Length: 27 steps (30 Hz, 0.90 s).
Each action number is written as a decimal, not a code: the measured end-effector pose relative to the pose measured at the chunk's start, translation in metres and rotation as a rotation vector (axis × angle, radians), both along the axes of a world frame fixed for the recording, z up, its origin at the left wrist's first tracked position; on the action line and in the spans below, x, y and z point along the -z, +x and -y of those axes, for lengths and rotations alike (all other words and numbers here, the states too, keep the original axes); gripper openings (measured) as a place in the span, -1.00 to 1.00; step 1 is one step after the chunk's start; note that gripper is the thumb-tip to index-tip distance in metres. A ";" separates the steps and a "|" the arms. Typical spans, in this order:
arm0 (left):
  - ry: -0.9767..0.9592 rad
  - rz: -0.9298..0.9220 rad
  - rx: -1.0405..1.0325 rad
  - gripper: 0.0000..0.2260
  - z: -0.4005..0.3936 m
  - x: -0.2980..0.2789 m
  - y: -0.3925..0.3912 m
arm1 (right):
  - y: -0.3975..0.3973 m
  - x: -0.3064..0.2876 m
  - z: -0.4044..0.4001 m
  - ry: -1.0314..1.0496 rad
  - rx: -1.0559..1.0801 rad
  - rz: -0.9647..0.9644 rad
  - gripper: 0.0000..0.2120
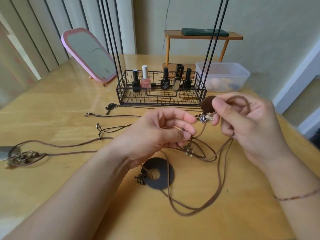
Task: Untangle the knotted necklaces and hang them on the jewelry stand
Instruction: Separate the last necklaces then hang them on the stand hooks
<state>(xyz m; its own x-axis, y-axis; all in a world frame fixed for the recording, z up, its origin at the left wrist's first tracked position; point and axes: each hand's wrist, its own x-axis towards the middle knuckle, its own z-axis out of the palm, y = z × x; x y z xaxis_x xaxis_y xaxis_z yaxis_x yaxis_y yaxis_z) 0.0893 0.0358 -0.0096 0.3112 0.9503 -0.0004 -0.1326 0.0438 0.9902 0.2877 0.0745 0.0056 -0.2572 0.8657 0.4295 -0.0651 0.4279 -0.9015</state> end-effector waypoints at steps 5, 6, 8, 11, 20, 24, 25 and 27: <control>0.017 -0.046 -0.035 -0.86 0.002 0.000 0.001 | 0.001 -0.003 -0.001 -0.036 0.052 -0.070 -0.86; 0.011 -0.043 -0.043 -0.84 0.002 -0.001 0.001 | 0.001 -0.004 0.000 -0.041 0.056 -0.090 -0.86; -0.012 -0.013 -0.038 -0.82 0.002 -0.003 0.001 | 0.001 -0.005 0.000 -0.033 0.069 -0.120 -0.89; -0.012 -0.021 -0.041 -0.81 0.002 -0.003 0.002 | 0.003 -0.006 0.000 0.000 0.071 -0.148 -0.93; 0.348 -0.402 -0.252 -0.83 -0.001 0.006 0.006 | 0.004 -0.007 0.001 0.042 0.044 -0.139 -0.92; 0.506 -0.472 -0.411 -0.86 -0.002 0.007 0.008 | 0.003 -0.007 0.001 0.043 0.155 -0.169 -0.94; 0.500 -0.440 -0.458 -0.86 -0.003 0.007 0.006 | 0.005 -0.008 0.000 0.044 0.196 -0.211 -0.93; 0.476 -0.361 -0.539 -0.85 -0.004 0.007 0.003 | 0.008 -0.010 -0.003 0.013 0.270 -0.252 -0.89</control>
<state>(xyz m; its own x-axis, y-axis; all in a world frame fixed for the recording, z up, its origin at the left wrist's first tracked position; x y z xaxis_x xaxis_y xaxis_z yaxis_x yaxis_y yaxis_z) 0.0924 0.0403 -0.0161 -0.1325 0.8932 0.4296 0.3171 -0.3725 0.8722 0.2960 0.0774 0.0159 0.0949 0.8820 0.4615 -0.1673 0.4712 -0.8660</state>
